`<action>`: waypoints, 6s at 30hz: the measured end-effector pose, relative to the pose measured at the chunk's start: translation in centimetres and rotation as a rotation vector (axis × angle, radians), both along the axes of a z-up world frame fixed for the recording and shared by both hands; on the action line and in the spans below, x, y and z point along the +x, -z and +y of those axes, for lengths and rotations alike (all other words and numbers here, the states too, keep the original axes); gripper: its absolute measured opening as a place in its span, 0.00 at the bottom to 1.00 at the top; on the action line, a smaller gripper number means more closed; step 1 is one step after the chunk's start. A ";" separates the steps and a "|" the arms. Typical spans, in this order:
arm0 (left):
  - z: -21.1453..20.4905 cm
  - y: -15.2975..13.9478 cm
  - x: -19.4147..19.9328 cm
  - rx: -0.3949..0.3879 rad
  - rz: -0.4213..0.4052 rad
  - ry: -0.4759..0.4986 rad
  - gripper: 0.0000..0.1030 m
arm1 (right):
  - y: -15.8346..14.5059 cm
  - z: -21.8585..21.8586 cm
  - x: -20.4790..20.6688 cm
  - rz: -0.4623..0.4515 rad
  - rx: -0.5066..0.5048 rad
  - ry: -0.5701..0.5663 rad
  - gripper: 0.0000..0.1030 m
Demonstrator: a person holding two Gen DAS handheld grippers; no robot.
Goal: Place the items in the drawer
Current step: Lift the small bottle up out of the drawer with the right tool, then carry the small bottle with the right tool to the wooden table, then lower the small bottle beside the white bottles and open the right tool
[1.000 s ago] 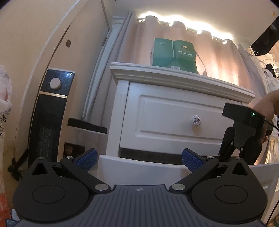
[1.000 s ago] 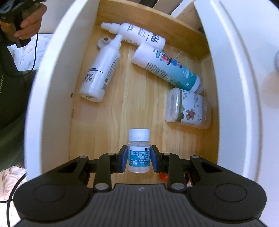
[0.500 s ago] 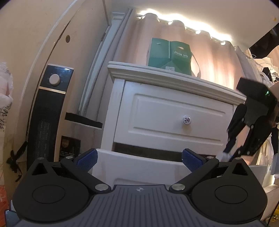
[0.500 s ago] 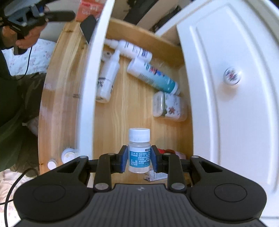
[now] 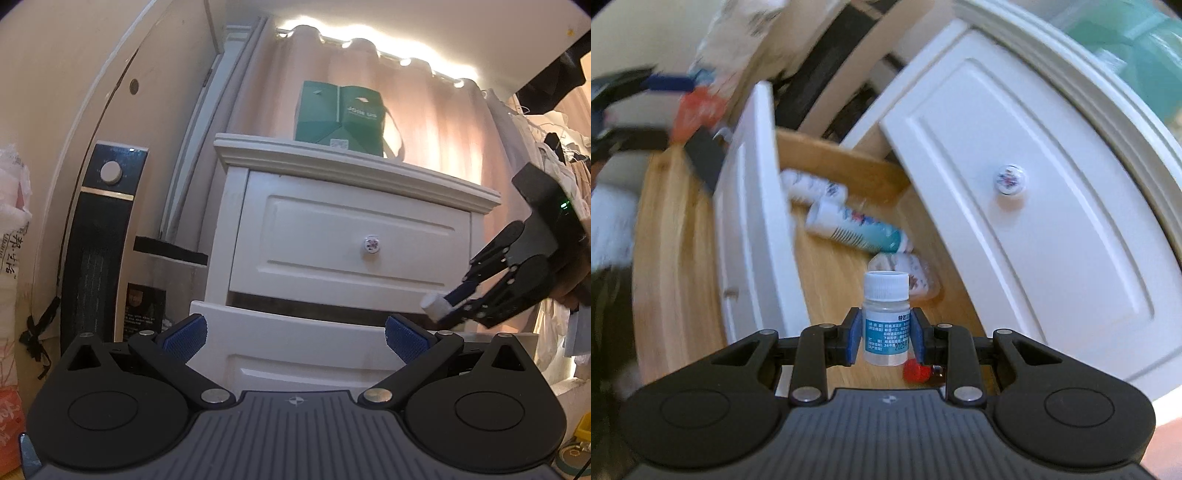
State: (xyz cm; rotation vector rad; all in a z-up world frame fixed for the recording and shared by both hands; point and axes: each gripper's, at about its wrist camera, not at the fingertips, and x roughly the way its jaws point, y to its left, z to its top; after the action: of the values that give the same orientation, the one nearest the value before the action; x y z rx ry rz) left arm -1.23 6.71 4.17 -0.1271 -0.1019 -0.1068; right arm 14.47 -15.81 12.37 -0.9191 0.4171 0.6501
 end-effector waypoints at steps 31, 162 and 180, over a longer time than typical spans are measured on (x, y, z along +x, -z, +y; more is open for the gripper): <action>-2.9 0.0 -2.7 0.099 0.031 0.012 1.00 | 3.4 -3.6 -0.7 -0.196 0.667 0.397 0.27; -9.0 0.7 -9.8 0.184 0.012 0.057 1.00 | 37.7 -11.8 -17.0 -0.294 0.832 0.645 0.28; -9.6 0.6 -10.0 0.199 0.006 0.075 1.00 | 38.6 -11.6 -17.0 -0.270 0.824 0.658 0.30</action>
State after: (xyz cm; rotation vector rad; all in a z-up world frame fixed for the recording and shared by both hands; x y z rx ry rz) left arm -11.25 -2.89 3.58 0.0675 -0.0796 -0.1905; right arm -2.57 -27.42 -26.24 -0.0487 0.1549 0.0495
